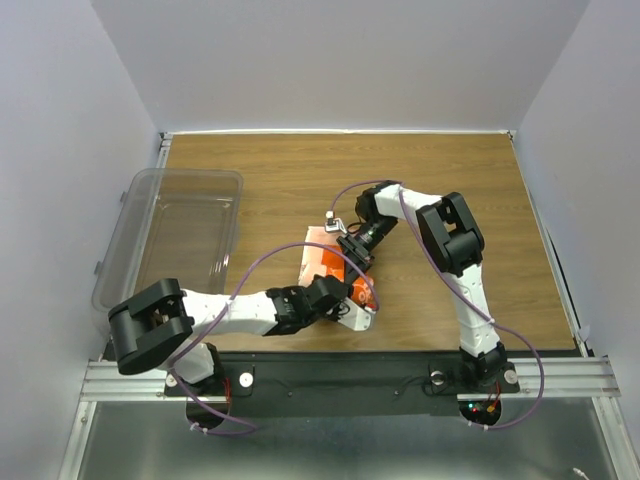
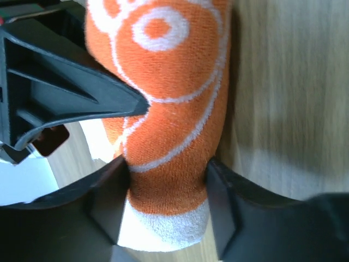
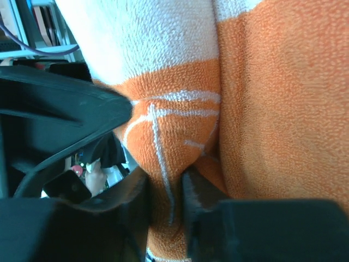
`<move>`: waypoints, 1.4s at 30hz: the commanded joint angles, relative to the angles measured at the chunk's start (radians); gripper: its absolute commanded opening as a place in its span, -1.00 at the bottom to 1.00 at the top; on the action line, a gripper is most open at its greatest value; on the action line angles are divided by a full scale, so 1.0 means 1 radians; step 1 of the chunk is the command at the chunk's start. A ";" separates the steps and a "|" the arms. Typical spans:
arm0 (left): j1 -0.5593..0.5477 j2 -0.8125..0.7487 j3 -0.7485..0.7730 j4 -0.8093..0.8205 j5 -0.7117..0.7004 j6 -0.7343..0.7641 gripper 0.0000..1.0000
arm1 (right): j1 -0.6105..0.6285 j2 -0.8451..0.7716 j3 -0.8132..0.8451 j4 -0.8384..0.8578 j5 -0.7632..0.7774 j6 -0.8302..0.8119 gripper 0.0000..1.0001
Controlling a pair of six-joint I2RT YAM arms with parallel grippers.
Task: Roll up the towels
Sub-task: Roll the towel
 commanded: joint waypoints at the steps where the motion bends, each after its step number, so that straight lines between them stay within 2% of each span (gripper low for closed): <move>1: -0.005 0.023 0.058 -0.112 0.035 -0.105 -0.09 | 0.002 0.028 0.012 0.039 0.081 0.002 -0.18; 3: -0.005 0.018 0.077 -0.185 0.062 -0.165 -0.34 | -0.012 0.020 0.011 0.060 0.078 0.021 -0.05; 7: -0.005 0.003 0.077 -0.270 0.122 -0.234 -0.54 | -0.052 -0.018 0.021 0.144 0.118 0.138 0.26; 9: -0.005 0.002 0.076 -0.305 0.160 -0.268 -0.61 | -0.072 -0.029 0.032 0.201 0.138 0.181 0.32; 10: -0.005 0.002 0.075 -0.313 0.174 -0.276 -0.63 | -0.090 -0.034 0.035 0.218 0.150 0.221 0.41; 18: 0.038 -0.005 0.091 -0.361 0.333 -0.334 -0.69 | -0.133 -0.097 -0.002 0.348 0.219 0.335 0.46; 23: 0.142 0.024 0.123 -0.388 0.433 -0.305 -0.78 | -0.173 -0.163 0.017 0.399 0.198 0.381 0.54; 25: 0.176 0.041 0.143 -0.396 0.459 -0.299 -0.80 | -0.196 -0.199 0.043 0.407 0.195 0.395 0.73; 29: 0.268 0.086 0.192 -0.445 0.560 -0.261 -0.83 | -0.239 -0.250 0.073 0.422 0.213 0.413 0.80; 32: 0.305 0.110 0.217 -0.468 0.607 -0.239 -0.85 | -0.267 -0.294 0.077 0.427 0.227 0.416 0.82; 36: 0.394 0.181 0.263 -0.511 0.743 -0.228 -0.87 | -0.305 -0.371 0.055 0.424 0.239 0.386 0.82; 42: 0.533 0.336 0.354 -0.623 0.863 -0.161 -0.85 | -0.319 -0.549 -0.087 0.422 0.278 0.268 0.82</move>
